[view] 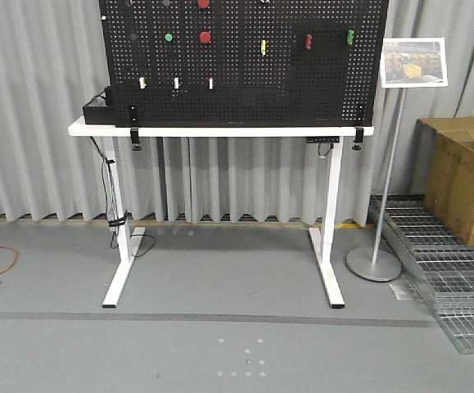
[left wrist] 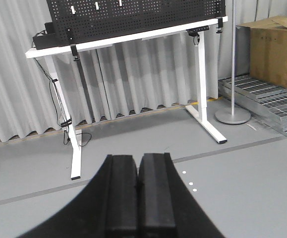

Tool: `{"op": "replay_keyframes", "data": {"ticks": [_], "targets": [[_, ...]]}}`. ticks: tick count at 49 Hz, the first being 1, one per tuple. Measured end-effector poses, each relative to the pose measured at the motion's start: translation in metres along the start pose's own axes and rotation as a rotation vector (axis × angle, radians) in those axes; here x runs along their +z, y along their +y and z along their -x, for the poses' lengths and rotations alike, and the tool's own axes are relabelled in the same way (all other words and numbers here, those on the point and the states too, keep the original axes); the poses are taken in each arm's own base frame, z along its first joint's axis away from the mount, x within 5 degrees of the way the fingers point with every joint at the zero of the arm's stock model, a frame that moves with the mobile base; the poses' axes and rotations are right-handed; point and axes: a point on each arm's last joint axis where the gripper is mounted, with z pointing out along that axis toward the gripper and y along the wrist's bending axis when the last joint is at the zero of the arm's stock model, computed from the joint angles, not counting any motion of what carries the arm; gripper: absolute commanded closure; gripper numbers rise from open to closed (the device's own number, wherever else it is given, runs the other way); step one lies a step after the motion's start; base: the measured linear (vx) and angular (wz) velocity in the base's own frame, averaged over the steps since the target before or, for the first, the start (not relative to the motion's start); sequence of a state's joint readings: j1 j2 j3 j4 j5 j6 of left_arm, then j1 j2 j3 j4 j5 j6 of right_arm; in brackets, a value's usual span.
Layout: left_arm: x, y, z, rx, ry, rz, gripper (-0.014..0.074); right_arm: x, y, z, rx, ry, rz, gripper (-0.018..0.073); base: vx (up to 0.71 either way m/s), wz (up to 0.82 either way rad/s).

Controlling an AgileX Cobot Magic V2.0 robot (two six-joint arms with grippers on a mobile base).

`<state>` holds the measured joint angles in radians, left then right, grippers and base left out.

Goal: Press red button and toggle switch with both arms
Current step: 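Drive the base forward toward the black pegboard on the white table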

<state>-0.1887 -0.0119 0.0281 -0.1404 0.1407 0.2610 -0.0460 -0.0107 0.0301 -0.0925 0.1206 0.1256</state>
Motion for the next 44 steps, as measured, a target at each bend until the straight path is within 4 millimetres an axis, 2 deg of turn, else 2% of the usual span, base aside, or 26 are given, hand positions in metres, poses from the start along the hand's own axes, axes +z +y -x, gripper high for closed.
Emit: {"op": "replay_keyframes", "data": {"ticks": [30,44], "targets": [[0.0,0.0,0.0,0.0,0.0,0.0,0.0595,0.0,0.0,0.0,0.0,0.0,0.0,0.0562,0.01,0.0],[0.0,0.0,0.0,0.0,0.0,0.0,0.0595,0.0,0.0,0.0,0.0,0.0,0.0,0.0562,0.16,0.01]]}}
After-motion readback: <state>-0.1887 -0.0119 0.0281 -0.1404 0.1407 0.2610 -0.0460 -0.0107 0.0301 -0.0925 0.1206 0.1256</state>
